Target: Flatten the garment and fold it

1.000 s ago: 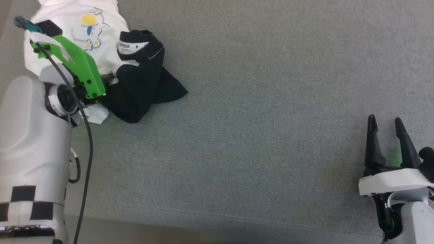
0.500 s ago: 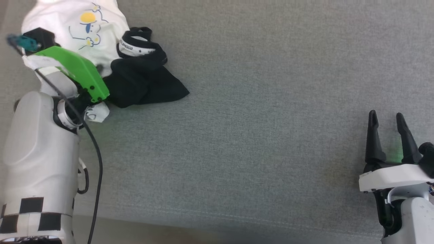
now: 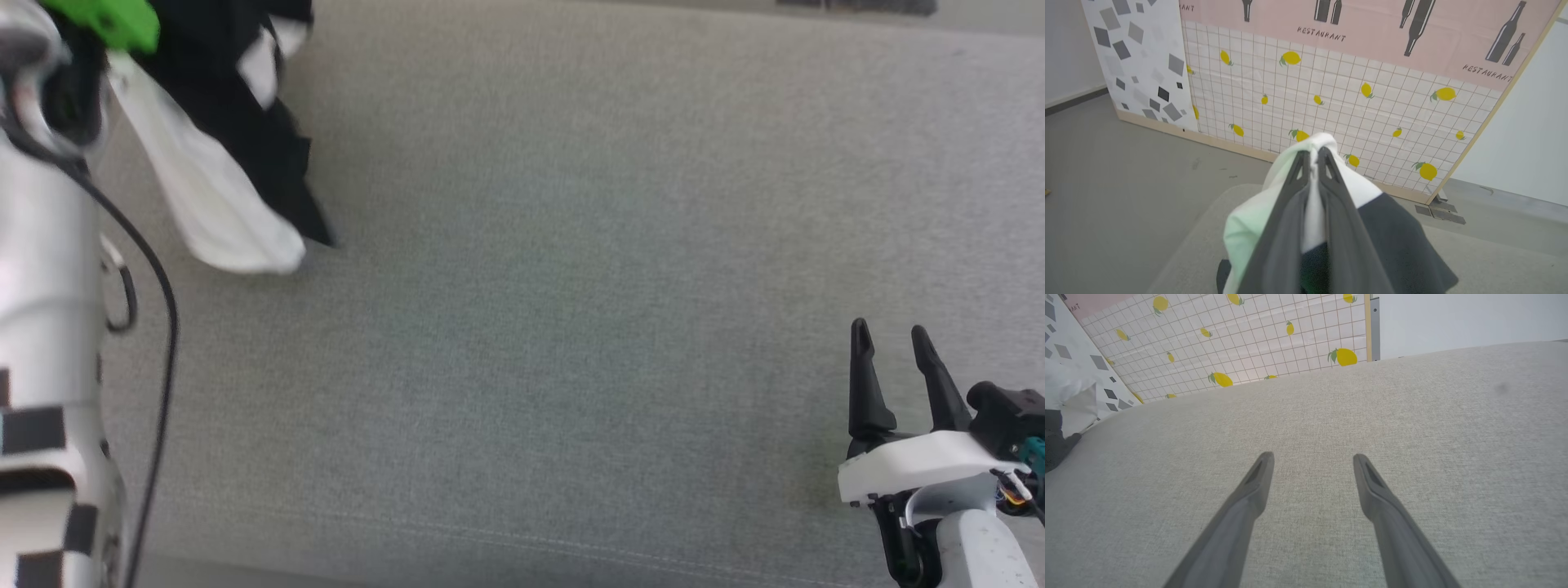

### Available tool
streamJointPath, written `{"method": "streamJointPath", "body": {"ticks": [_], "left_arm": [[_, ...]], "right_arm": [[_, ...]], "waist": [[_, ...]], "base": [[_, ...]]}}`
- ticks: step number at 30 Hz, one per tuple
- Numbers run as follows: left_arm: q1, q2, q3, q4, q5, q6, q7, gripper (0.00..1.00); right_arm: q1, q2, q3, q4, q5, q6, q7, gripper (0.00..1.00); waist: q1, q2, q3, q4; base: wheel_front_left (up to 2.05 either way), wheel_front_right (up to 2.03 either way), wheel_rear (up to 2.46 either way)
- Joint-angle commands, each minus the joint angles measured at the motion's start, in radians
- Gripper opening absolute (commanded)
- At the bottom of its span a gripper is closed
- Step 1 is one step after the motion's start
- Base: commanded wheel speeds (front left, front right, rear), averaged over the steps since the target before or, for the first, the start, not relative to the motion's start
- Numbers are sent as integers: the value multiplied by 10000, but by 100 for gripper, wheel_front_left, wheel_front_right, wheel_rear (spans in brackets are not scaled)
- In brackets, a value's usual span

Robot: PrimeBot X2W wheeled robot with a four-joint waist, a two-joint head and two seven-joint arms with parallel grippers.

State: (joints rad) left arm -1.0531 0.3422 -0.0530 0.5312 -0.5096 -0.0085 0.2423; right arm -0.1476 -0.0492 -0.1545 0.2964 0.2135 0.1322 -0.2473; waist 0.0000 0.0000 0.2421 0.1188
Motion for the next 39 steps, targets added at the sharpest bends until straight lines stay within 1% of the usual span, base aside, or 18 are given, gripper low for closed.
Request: {"method": "streamJointPath", "body": {"ticks": [1, 4, 8, 12, 13, 17, 18, 20, 24, 28, 32, 37, 39], "left_arm": [[-651, 121, -198, -138, 267, -124, 98, 0], [-1551, 177, -535, -277, 477, -309, 330, 0], [-2801, -57, -952, -354, 586, -571, 426, 0], [-3704, -650, -1359, -307, 452, -835, 212, 0], [-3873, -913, -1400, -255, 266, -899, 116, 0], [-4111, -1558, -1640, -20, -287, -1075, -3, 0], [-4072, -1623, -1742, 35, -349, -1102, 14, 0], [-3764, -1810, -1945, 162, -512, -1134, 122, 0], [-2776, -1904, -2723, 422, -396, -1179, 364, 0], [-1191, -2090, -3525, 841, -412, -1200, 505, 0], [804, -2186, -4320, 1583, -335, -1208, 509, 0], [2719, -2441, -4860, 2718, -468, -1183, 488, 0], [3266, -2558, -5015, 3150, -586, -1145, 714, 0]], "right_arm": [[90, -10, 38, 111, 119, -15, -89, 100], [139, -10, 108, 317, 261, -15, -118, 100], [215, -10, 176, 551, 386, -15, -137, 100], [280, -10, 103, 542, 478, -15, -141, 100], [303, -10, 96, 537, 502, -15, -142, 100], [331, -10, 169, 529, 606, -15, -143, 100], [336, -10, 175, 522, 632, -15, -143, 100], [371, -10, 175, 514, 652, -15, -143, 100], [470, -10, 54, 449, 625, -15, -144, 100], [576, -10, -88, 397, 522, -15, -144, 100], [652, -10, -152, 374, 450, -15, -144, 100], [728, -10, -118, 355, 402, -15, -144, 100], [739, -10, -105, 352, 403, -15, -144, 100]], "waist": [[0, 0, -793, -389], [0, 0, -1000, -726], [0, 0, -1127, -1193], [0, 0, -1159, -1615], [0, 0, -1152, -1719], [0, 0, -1104, -2140], [0, 0, -1094, -2225], [0, 0, -1109, -2373], [0, 0, -1064, -2533], [0, 0, -1036, -2552], [0, 0, -1061, -2563], [0, 0, -1054, -2529], [0, 0, -1067, -2492]], "base": [[0, 0, 0], [0, 0, 0], [0, 0, 0], [0, 0, 0], [0, 0, 0], [0, 0, 0], [0, 0, 0], [0, 0, 0], [0, 0, 0], [0, 0, 0], [0, 0, 0], [0, 0, 0], [0, 0, 0]]}}
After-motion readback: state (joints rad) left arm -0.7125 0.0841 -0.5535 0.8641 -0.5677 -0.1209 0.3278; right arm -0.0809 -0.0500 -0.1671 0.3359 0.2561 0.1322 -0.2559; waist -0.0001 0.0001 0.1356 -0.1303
